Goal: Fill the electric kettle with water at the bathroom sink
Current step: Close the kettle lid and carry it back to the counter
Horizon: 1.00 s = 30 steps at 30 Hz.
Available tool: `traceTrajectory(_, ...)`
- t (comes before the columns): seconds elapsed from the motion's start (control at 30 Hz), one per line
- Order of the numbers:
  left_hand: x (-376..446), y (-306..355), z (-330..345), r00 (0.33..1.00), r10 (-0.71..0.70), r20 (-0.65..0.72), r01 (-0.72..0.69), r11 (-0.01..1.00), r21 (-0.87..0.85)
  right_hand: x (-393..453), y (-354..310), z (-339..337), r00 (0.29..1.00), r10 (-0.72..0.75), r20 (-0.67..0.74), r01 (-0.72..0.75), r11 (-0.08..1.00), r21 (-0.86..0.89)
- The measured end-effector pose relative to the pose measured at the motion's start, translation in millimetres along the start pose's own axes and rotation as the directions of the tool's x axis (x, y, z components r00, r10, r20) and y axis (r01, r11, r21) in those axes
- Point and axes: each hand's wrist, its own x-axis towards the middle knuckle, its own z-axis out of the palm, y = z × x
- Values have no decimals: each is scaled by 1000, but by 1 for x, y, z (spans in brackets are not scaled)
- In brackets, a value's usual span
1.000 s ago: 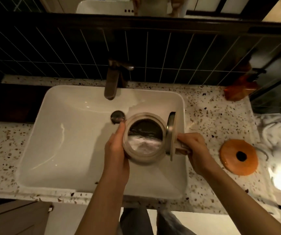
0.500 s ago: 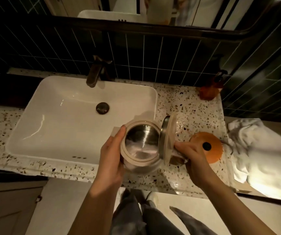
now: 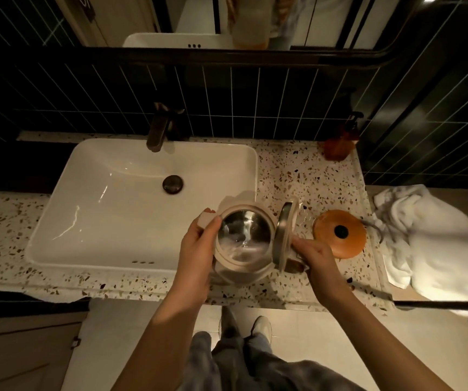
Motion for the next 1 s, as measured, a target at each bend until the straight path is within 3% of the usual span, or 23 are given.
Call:
traceTrajectory(0.1,-6,5,2,988,127,-86,-114,983,142,-2,2,1,999,-20,-39,18,998,-57)
traceTrajectory(0.2,-23,14,8,936,349,-44,-318,895,313,-6,-2,2,998,-17,-59,13,997,-78)
traceTrajectory(0.27,-37,23,17,893,441,90,-437,804,403,-6,-1,1,997,-6,-75,1,997,-75)
traceTrajectory(0.4,-63,38,46,792,425,439,-605,646,466,-3,-1,4,995,-47,-89,36,992,-120)
traceTrajectory(0.47,-66,35,58,719,476,506,-693,533,485,-1,-1,3,994,-46,-94,34,991,-127)
traceTrajectory(0.6,-54,30,62,662,590,462,-745,451,491,-2,-2,4,998,-41,-57,37,997,-66)
traceTrajectory(0.73,-42,26,42,735,586,342,-665,522,534,0,-3,5,996,20,-85,-22,1000,-22)
traceTrajectory(0.8,-31,18,25,697,651,302,-671,442,595,0,-3,5,996,-7,-92,2,999,-52)
traceTrajectory(0.83,-25,14,18,675,675,298,-682,417,601,1,-2,5,995,-7,-103,0,998,-66)
traceTrajectory(1.0,-7,1,-2,701,608,374,-687,433,583,2,-2,5,995,-19,-101,9,994,-106)
